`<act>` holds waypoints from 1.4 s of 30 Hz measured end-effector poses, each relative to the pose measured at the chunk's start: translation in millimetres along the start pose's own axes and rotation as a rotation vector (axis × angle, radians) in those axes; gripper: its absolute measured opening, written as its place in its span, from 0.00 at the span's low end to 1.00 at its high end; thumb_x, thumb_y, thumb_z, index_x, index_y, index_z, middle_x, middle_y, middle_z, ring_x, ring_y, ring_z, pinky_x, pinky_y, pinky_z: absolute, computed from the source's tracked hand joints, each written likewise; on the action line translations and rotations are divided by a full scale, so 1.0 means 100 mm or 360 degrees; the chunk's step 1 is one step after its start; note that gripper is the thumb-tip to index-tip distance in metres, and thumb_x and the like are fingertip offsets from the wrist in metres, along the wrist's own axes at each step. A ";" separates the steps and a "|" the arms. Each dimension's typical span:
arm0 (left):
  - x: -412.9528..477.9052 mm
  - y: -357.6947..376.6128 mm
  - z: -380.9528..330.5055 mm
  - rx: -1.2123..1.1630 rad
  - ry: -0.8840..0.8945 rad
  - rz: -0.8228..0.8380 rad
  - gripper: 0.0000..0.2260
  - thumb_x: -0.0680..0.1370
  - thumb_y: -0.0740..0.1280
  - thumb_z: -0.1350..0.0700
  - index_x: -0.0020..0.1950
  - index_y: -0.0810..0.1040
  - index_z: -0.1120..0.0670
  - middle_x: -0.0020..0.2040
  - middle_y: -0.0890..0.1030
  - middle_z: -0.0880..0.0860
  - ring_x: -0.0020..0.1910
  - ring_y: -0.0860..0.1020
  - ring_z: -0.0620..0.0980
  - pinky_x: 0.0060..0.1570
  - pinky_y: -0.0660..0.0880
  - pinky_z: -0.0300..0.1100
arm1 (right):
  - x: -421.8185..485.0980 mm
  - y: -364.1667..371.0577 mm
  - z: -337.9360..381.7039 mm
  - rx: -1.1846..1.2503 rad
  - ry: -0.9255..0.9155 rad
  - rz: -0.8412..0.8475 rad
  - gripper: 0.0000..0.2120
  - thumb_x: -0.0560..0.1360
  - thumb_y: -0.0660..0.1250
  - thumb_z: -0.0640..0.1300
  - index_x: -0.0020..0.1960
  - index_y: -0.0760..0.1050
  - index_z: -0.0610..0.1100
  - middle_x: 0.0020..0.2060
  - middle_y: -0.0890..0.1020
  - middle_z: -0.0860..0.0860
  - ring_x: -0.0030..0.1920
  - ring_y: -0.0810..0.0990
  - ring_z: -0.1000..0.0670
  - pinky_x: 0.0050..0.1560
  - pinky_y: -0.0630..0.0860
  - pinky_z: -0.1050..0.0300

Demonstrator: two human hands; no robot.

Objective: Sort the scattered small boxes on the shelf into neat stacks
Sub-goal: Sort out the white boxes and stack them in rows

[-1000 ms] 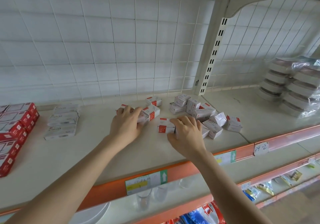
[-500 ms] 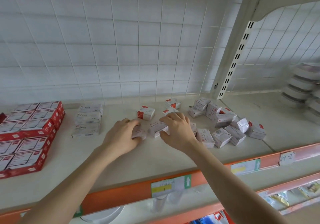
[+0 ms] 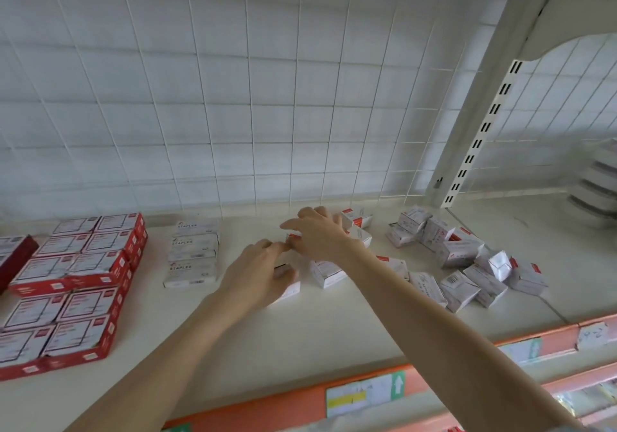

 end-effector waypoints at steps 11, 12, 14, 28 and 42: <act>0.10 0.10 -0.13 -0.0036 0.0214 0.0097 0.19 0.77 0.61 0.49 0.67 0.70 0.51 0.60 0.74 0.49 0.58 0.73 0.50 0.55 0.71 0.42 | -0.10 0.00 -0.73 0.0126 0.0530 0.0039 0.13 0.76 0.56 0.52 0.59 0.70 0.58 0.65 0.64 0.50 0.67 0.57 0.40 0.64 0.52 0.30; 0.12 0.10 -0.15 -0.0030 0.0236 0.0104 0.19 0.78 0.61 0.49 0.67 0.70 0.51 0.62 0.73 0.49 0.58 0.73 0.50 0.56 0.70 0.42 | -0.14 0.00 -0.78 0.0156 0.0533 0.0040 0.13 0.76 0.55 0.53 0.60 0.69 0.57 0.66 0.63 0.50 0.67 0.57 0.40 0.64 0.53 0.32; 0.15 0.12 -0.20 -0.0017 0.0271 0.0114 0.19 0.78 0.60 0.49 0.68 0.70 0.51 0.65 0.72 0.49 0.61 0.71 0.51 0.58 0.69 0.43 | -0.20 0.01 -0.85 0.0152 0.0519 0.0005 0.14 0.77 0.55 0.53 0.61 0.68 0.57 0.67 0.62 0.50 0.68 0.57 0.39 0.65 0.55 0.37; 0.06 0.15 -0.25 0.0191 0.0269 0.0189 0.23 0.77 0.61 0.45 0.70 0.65 0.49 0.66 0.68 0.49 0.62 0.70 0.51 0.56 0.70 0.43 | -0.56 0.06 -1.05 0.0059 0.0558 -0.0088 0.17 0.77 0.56 0.51 0.65 0.66 0.55 0.69 0.62 0.51 0.69 0.57 0.43 0.65 0.57 0.36; -0.18 -0.01 0.06 0.0284 -0.0093 0.0182 0.21 0.73 0.65 0.46 0.63 0.71 0.50 0.56 0.73 0.51 0.58 0.72 0.52 0.47 0.70 0.43 | -0.62 0.19 -0.31 0.0505 -0.0318 -0.0204 0.21 0.68 0.65 0.36 0.61 0.74 0.43 0.56 0.76 0.46 0.58 0.73 0.46 0.57 0.73 0.51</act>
Point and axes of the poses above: each hand's wrist, its own x-axis towards the middle knuckle, its own y-axis out of the palm, z = x × y, the point moved 2 cm from there along x, towards the middle knuckle
